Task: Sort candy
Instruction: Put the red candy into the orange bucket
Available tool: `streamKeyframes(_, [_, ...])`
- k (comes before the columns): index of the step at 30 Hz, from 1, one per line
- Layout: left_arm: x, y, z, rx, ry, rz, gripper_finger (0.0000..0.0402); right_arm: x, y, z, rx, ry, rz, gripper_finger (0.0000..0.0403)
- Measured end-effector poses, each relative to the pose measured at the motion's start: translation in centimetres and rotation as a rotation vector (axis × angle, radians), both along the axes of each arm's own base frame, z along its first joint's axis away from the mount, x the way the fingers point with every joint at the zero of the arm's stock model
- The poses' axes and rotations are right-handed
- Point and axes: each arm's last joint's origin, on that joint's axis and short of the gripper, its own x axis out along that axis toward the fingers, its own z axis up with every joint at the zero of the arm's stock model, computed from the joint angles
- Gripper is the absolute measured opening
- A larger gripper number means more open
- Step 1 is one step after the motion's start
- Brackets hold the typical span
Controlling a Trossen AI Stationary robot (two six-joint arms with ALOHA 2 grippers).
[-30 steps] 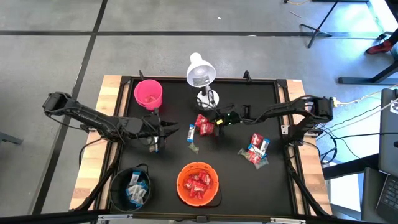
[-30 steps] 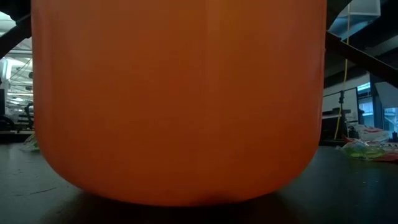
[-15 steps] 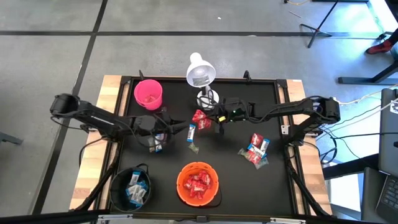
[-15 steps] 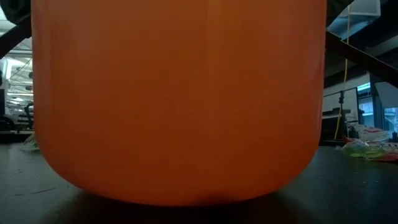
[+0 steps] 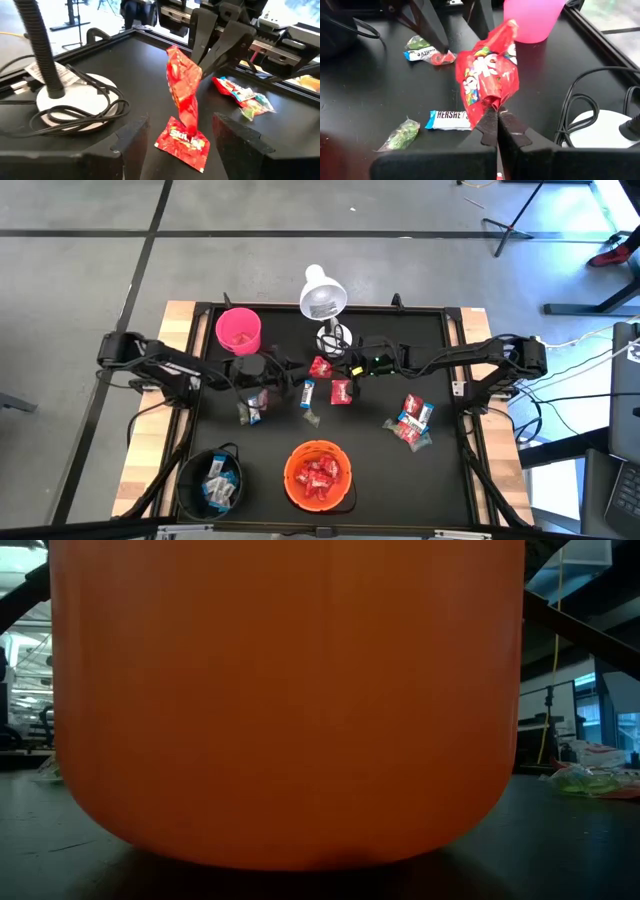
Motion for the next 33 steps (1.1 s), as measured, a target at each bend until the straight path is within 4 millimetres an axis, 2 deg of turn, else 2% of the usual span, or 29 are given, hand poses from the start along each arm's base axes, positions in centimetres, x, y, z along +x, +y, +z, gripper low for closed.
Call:
streamKeyframes(4, [0.7, 0.1, 0.3, 0.028, 0.007, -0.035, 0.0205, 0.0, 0.2, 0.0, 0.008, -0.001, 0.040, 0.0000])
streamKeyframes(7, [0.8, -0.1, 0.9, 0.050, -0.008, -0.097, 0.0205, -0.2, 1.1, 0.5, 0.021, -0.008, 0.095, 0.0000])
streamKeyframes(11, [0.5, -0.7, 3.3, 0.067, -0.104, -0.162, 0.0205, -0.8, 3.2, 2.0, 0.004, -0.041, 0.166, 0.0000])
streamKeyframes(16, [-0.8, -1.6, 5.9, 0.160, -0.185, -0.212, 0.0205, -1.4, 5.7, 3.7, -0.015, -0.111, 0.251, 0.0000])
streamKeyframes(22, [-2.1, -3.1, 8.4, 0.176, -0.337, -0.260, 0.0205, -1.7, 8.9, 4.2, 0.022, -0.152, 0.341, 0.0000])
streamKeyframes(27, [-3.0, -4.5, 9.5, 0.162, -0.387, -0.215, 0.0205, -2.1, 12.4, 4.9, 0.068, -0.224, 0.422, 0.0000])
streamKeyframes(33, [-3.4, -6.2, 10.1, 0.093, -0.454, -0.198, 0.0205, -3.1, 15.9, 5.3, 0.084, -0.268, 0.417, 0.0000])
